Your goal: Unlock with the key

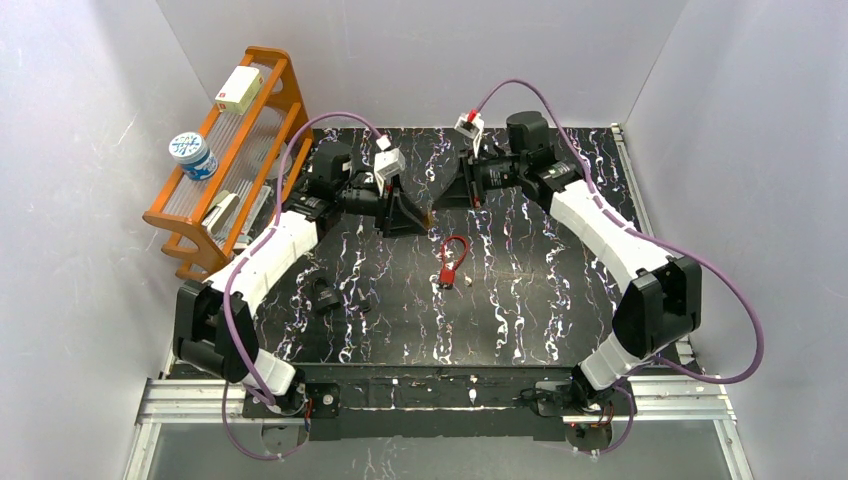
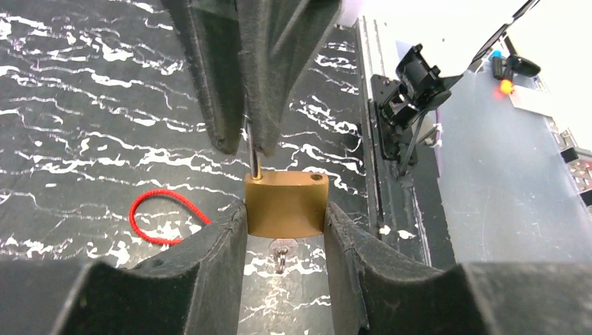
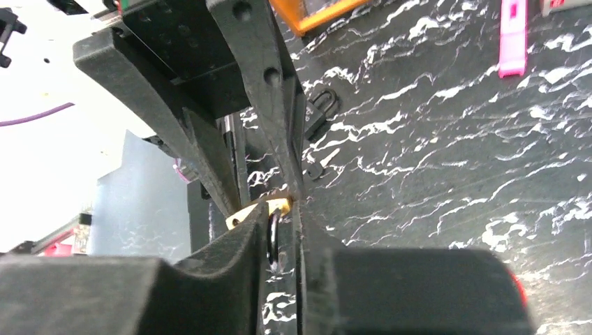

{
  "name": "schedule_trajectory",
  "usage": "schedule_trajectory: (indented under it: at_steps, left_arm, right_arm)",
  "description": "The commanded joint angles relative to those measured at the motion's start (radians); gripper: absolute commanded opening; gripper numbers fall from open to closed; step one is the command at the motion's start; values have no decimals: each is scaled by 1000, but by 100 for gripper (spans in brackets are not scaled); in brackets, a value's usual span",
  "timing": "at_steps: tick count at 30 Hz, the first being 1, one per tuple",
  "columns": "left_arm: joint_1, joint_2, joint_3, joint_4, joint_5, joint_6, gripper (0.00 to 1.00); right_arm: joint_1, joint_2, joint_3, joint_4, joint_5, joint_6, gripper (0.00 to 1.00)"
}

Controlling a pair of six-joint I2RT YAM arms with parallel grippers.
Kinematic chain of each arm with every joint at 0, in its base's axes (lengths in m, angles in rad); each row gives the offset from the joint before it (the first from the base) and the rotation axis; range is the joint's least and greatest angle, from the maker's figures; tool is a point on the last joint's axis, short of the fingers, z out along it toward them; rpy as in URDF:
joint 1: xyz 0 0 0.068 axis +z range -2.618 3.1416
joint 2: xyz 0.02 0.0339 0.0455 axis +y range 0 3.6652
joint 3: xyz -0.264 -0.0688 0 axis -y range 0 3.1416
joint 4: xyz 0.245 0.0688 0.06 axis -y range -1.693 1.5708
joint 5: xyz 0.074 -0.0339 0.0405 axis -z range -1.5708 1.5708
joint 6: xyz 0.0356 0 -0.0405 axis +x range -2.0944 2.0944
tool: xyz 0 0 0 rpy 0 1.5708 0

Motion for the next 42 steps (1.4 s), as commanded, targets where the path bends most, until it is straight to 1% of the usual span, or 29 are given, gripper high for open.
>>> schedule_trajectory:
  at_steps: [1,2,3,4,5,6,7,9,10,12,14,18,19,21,23,25,31,33,35,37,39,42]
  left_arm:
    - [-26,-6,55,22,237,-40,0]
    - [-26,-14,47,21,212,-16,0]
    - [-27,-24,33,22,142,7,0]
    - [-27,-33,24,29,98,22,0]
    - [-27,-40,13,42,34,24,0]
    - [-27,-49,-9,73,-88,17,0]
    - [-27,-58,-33,106,-219,-10,0]
    - [-28,-69,-91,220,-478,-135,0]
    - [-28,-65,-102,230,-551,-140,0]
    - [-29,-47,-115,227,-606,-103,0]
    - [-32,-32,-128,242,-665,-100,0]
    - [-35,-9,-128,258,-702,-106,0]
    - [-35,-3,-120,254,-694,-100,0]
    - [-36,4,-116,256,-688,-99,0]
    - [-38,7,-116,264,-685,-94,0]
    - [-41,11,-118,270,-676,-83,0]
    - [-47,18,-129,264,-594,-51,0]
    - [-49,18,-132,263,-579,-49,0]
    - [-49,19,-130,265,-561,-54,0]
    - [-50,21,-124,270,-530,-64,0]
    - [-50,25,-113,264,-490,-70,0]
    - [-50,30,-108,251,-441,-76,0]
  right_arm:
    - [-11,-7,75,52,89,-46,41]
    - [-12,-17,60,80,117,-9,55]
    - [-15,-37,36,122,168,66,64]
    - [-21,-45,15,159,203,119,66]
    - [-31,-53,3,190,251,198,66]
    - [-40,-52,2,198,291,328,64]
    - [-49,-41,9,188,318,418,63]
    - [-61,-15,33,128,387,566,60]
    - [-62,-7,43,98,420,615,60]
    - [-63,13,85,-2,489,700,57]
    - [-64,41,126,-70,482,765,53]
    - [-64,103,137,-89,422,885,50]
    - [-63,119,135,-86,402,909,51]
    - [-63,143,115,-57,350,971,62]
    - [-55,143,58,37,308,1059,67]
    - [-47,143,19,114,286,1136,69]
    - [-40,206,43,132,262,1205,68]
    - [-39,225,52,135,265,1213,66]
    - [-39,242,58,131,269,1210,61]
    - [-39,256,66,128,270,1197,54]
    - [-39,267,80,115,283,1158,43]
    - [-39,281,99,124,288,1102,29]
